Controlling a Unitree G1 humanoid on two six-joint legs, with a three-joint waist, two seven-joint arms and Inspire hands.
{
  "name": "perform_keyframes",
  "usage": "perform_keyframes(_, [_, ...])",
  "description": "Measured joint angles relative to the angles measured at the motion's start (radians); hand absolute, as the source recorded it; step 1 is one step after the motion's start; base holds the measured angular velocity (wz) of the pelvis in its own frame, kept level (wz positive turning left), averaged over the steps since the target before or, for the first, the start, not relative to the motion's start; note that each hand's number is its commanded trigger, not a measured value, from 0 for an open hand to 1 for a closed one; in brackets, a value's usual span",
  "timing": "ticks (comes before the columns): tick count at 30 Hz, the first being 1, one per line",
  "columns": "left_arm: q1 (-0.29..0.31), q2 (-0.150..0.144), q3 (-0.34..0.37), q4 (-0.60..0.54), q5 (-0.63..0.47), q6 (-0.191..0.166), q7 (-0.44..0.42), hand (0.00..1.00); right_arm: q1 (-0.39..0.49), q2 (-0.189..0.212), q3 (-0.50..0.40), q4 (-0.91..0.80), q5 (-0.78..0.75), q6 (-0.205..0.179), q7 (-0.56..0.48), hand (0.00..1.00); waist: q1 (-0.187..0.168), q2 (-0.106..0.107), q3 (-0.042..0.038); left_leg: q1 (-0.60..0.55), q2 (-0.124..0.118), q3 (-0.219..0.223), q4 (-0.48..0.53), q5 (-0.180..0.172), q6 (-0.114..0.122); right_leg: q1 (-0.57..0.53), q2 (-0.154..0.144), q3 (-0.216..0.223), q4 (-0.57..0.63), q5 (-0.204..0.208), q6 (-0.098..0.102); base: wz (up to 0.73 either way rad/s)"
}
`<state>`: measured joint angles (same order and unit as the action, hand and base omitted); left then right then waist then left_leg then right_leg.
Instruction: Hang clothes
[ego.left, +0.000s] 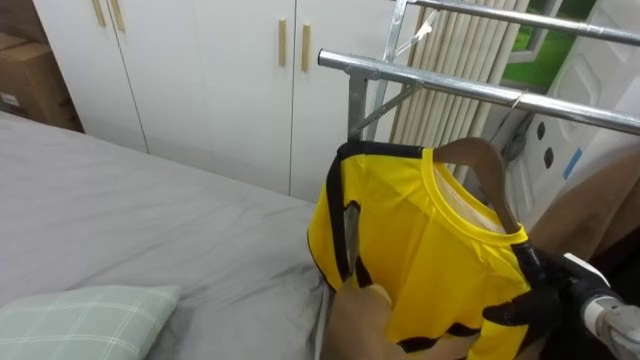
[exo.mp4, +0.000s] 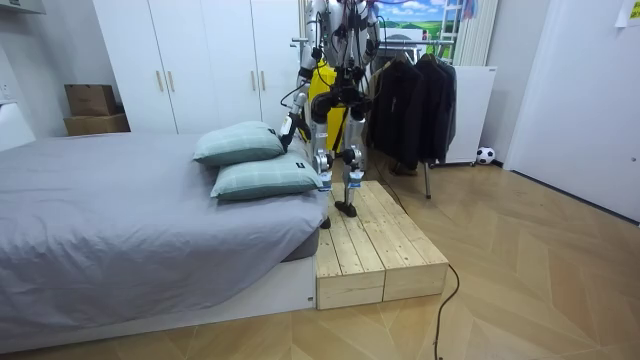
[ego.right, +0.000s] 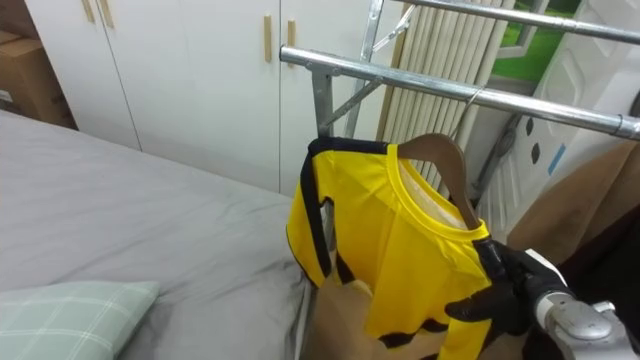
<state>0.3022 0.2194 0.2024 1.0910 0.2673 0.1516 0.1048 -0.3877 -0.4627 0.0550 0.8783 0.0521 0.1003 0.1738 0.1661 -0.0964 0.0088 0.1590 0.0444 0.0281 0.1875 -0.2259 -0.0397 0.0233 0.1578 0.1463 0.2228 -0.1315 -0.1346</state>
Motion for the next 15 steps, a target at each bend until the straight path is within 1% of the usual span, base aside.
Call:
perform_keyframes(2, [0.000,0.000,-0.001,0.007,0.000,0.000,0.000,0.00,0.000,0.009,-0.001,-0.036,0.003,-0.004,-0.029,0.00,-0.003,0.003,-0.0013,0.002,0.000,0.000,0.000,0.000,0.000,0.002,0.000,0.000,-0.001,0.000,0.000,0.00])
perform_keyframes(3, [0.000,0.000,-0.001,0.007,0.000,0.000,0.000,0.00,0.000,0.011,-0.001,-0.040,0.010,-0.007,-0.035,0.00,-0.003,0.003,-0.0011,0.003,0.000,0.000,0.000,0.000,0.000,0.003,0.000,-0.001,0.000,0.000,0.000,0.00])
perform_keyframes(5, [0.000,-0.001,-0.001,0.008,0.000,0.000,-0.001,0.00,0.000,0.028,-0.014,-0.056,0.031,-0.018,-0.065,0.00,-0.007,0.006,0.0004,0.004,0.000,0.000,0.000,0.000,0.000,0.003,-0.001,-0.006,-0.001,0.000,0.000,0.00])
perform_keyframes(7, [0.000,-0.001,0.000,0.010,0.000,0.000,-0.004,0.00,0.000,0.035,-0.021,-0.068,0.046,-0.023,-0.079,0.00,-0.008,0.011,0.0018,0.003,0.000,0.000,0.000,0.000,0.000,0.003,-0.001,-0.006,-0.001,0.000,0.000,0.00])
perform_keyframes(9, [0.000,-0.002,0.000,0.011,0.000,-0.002,-0.006,0.00,0.001,0.036,-0.025,-0.075,0.085,-0.031,-0.094,0.00,-0.010,0.016,0.0015,0.001,0.000,0.000,0.000,0.000,0.000,0.001,-0.001,-0.005,-0.001,-0.001,0.000,0.00])
perform_keyframes(12, [0.003,-0.004,-0.001,0.012,-0.001,0.000,-0.006,0.00,0.009,0.057,-0.047,-0.085,0.196,-0.056,-0.143,0.00,-0.028,0.021,-0.0001,0.001,0.000,0.001,0.001,0.000,0.000,0.005,-0.001,-0.004,-0.003,-0.002,0.000,0.07])
perform_keyframes(15, [0.006,-0.010,0.000,0.013,-0.001,0.003,-0.005,0.00,0.019,0.058,-0.048,-0.083,0.298,-0.060,-0.173,0.00,-0.033,0.031,-0.0005,0.003,0.000,0.001,0.001,0.000,0.000,0.010,-0.001,-0.004,-0.006,-0.002,0.000,0.00])
